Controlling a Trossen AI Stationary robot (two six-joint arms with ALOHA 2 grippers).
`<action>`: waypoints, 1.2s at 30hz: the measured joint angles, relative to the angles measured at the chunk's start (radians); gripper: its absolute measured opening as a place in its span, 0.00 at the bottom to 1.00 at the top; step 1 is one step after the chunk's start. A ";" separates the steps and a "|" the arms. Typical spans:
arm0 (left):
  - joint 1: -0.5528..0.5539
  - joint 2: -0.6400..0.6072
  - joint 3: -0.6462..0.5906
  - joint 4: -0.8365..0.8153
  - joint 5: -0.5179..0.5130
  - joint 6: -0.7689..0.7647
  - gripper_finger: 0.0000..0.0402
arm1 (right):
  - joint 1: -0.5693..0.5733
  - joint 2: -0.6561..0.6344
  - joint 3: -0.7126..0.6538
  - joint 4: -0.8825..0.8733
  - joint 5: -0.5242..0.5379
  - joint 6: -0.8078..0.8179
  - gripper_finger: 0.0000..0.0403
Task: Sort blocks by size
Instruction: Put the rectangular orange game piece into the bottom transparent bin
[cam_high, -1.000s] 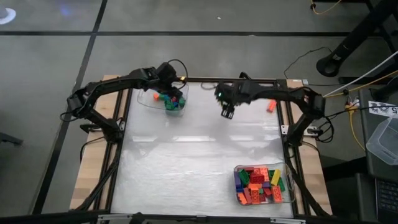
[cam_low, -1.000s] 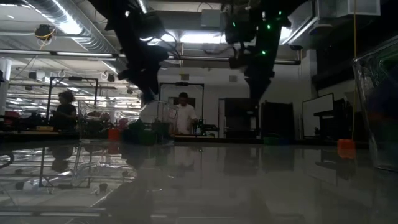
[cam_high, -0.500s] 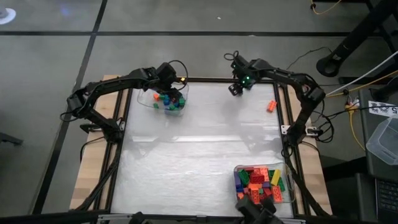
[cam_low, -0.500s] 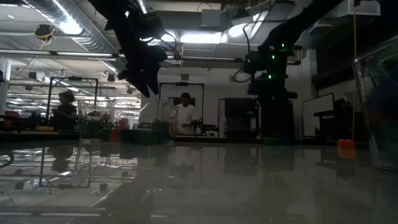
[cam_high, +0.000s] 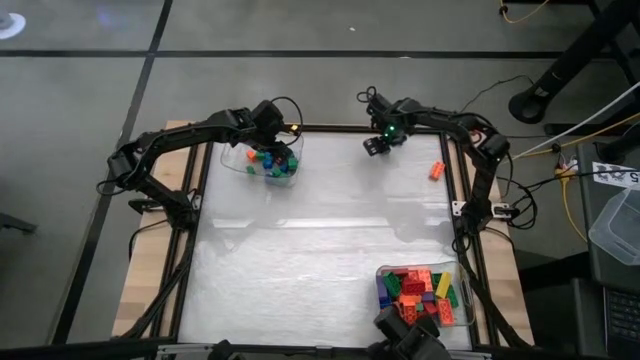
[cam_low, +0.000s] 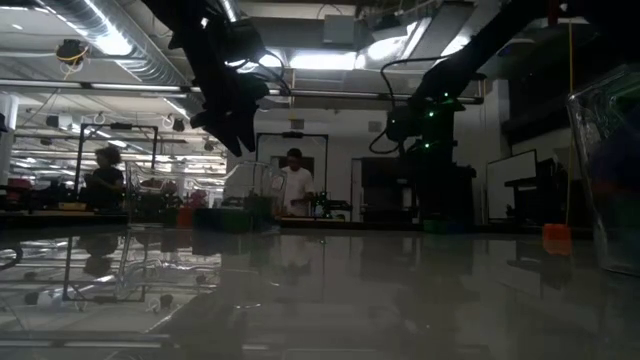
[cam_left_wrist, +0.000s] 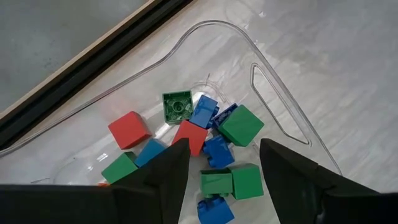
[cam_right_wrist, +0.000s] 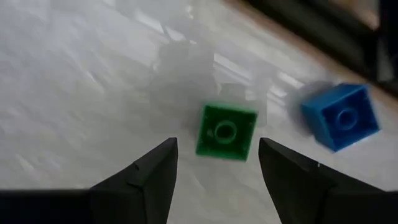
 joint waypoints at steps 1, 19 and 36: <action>0.000 0.000 0.000 0.000 0.000 0.000 0.45 | 0.000 -0.001 0.000 0.008 0.003 0.001 0.55; 0.000 0.000 0.000 0.000 0.000 0.000 0.45 | 0.000 -0.002 0.000 0.037 -0.018 0.074 0.55; 0.000 0.000 0.000 0.001 0.000 0.000 0.45 | 0.117 -0.002 0.000 0.038 0.002 0.283 0.55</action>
